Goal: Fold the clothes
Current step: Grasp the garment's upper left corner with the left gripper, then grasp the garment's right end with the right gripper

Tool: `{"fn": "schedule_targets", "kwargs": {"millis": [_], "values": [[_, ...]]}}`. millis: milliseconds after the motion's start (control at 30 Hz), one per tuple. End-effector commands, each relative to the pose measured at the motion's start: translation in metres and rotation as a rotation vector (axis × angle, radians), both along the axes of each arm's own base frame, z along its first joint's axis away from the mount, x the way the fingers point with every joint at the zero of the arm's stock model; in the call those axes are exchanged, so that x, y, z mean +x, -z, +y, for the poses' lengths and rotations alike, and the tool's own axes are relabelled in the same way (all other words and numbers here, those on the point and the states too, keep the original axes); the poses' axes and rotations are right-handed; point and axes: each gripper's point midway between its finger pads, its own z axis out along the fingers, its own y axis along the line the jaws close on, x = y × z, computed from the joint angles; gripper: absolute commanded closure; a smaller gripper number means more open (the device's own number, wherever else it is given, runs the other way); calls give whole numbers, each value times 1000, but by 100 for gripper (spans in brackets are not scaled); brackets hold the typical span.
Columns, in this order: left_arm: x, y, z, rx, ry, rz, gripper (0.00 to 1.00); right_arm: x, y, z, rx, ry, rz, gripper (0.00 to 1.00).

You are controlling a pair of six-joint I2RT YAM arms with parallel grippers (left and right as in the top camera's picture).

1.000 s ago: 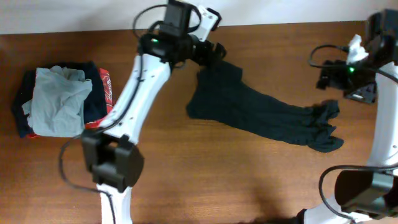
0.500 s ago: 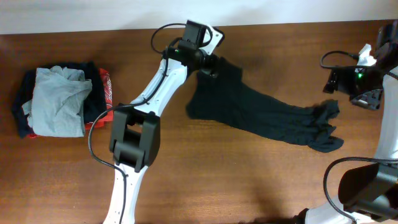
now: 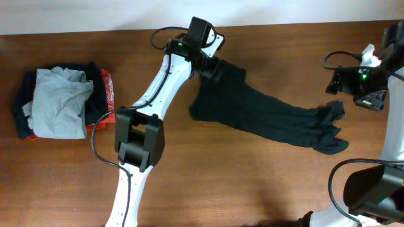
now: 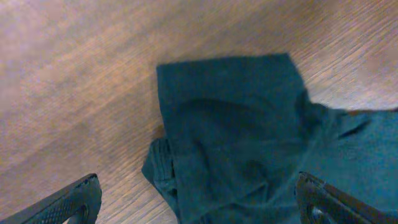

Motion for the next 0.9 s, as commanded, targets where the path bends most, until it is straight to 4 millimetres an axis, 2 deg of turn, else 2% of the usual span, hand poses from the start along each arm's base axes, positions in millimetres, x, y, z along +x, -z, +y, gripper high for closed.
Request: {"fn": "schedule_targets", "kwargs": {"millis": [0, 100, 233, 367, 400, 433, 500, 533, 633, 700, 867], "values": [[5, 28, -4, 15, 7, 11, 1, -1, 4, 2, 7, -14, 0, 10], [10, 40, -7, 12, 8, 4, 2, -2, 16, 3, 17, -14, 15, 11], [7, 63, -7, 28, 10, 38, 3, -3, 28, 5, 36, -16, 29, 11], [3, 78, -11, 39, 18, 60, 10, -4, 36, 7, 45, -17, 35, 11], [2, 78, -12, 39, 21, 59, 20, -4, 37, 7, 46, -17, 36, 11], [2, 77, -15, 37, 24, 53, 37, -3, 38, 6, 45, -17, 34, 11], [5, 73, -17, 38, 23, 34, 59, -2, 37, 6, 43, -17, 28, 11], [7, 68, -21, 31, 27, 20, 73, -2, 37, 6, 43, -17, 28, 11], [14, 52, -24, 20, 24, -14, 88, -2, 37, 6, 42, -17, 29, 11], [22, 35, -21, 36, 5, -49, 90, -2, 37, 6, 43, -17, 29, 11], [38, -34, -7, 83, -61, -163, 91, -2, 37, 6, 43, -17, 29, 11]]}}
